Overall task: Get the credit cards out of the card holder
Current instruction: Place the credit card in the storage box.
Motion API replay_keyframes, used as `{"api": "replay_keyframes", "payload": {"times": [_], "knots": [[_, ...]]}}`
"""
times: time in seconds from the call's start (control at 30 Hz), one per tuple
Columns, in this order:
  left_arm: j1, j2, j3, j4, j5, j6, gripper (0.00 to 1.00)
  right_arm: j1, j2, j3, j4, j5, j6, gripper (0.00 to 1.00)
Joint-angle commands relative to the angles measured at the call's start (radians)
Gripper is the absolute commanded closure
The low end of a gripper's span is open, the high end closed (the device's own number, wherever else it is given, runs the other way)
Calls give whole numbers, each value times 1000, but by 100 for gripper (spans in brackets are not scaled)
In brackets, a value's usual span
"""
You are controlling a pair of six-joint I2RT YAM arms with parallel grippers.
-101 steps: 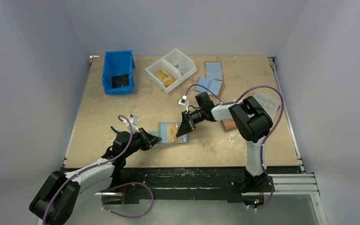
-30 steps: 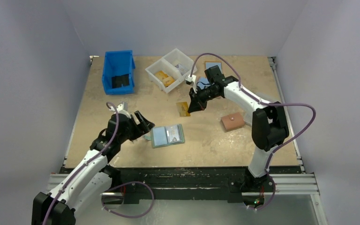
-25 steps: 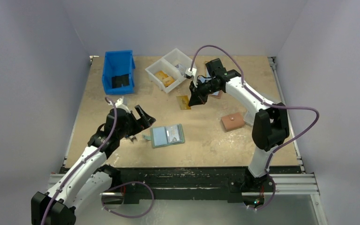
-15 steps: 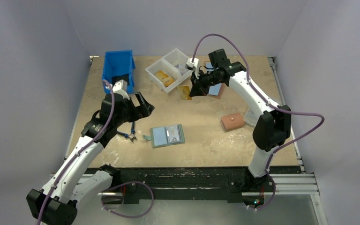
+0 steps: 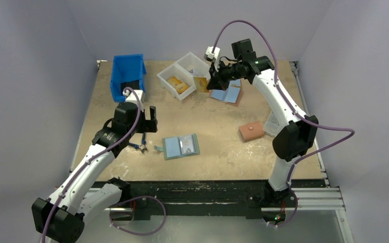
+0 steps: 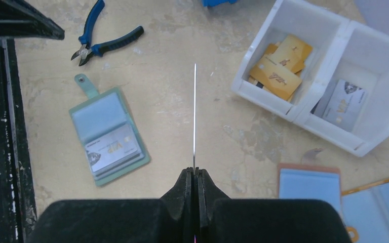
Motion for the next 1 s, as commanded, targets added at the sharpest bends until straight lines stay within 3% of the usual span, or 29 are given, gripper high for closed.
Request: {"api": "replay_keyframes", "payload": {"times": [0.0,0.43,0.97], "knots": [[5,-59,-90,106,-48,59,1,-11,45,104,-29,16,-7,100],[29,-50,-107,139,-73,93,2,-19,259,371,-55,36,46,100],[53,-26,-108,145,-63,95,2,-2,515,523,203,58,311,100]]}}
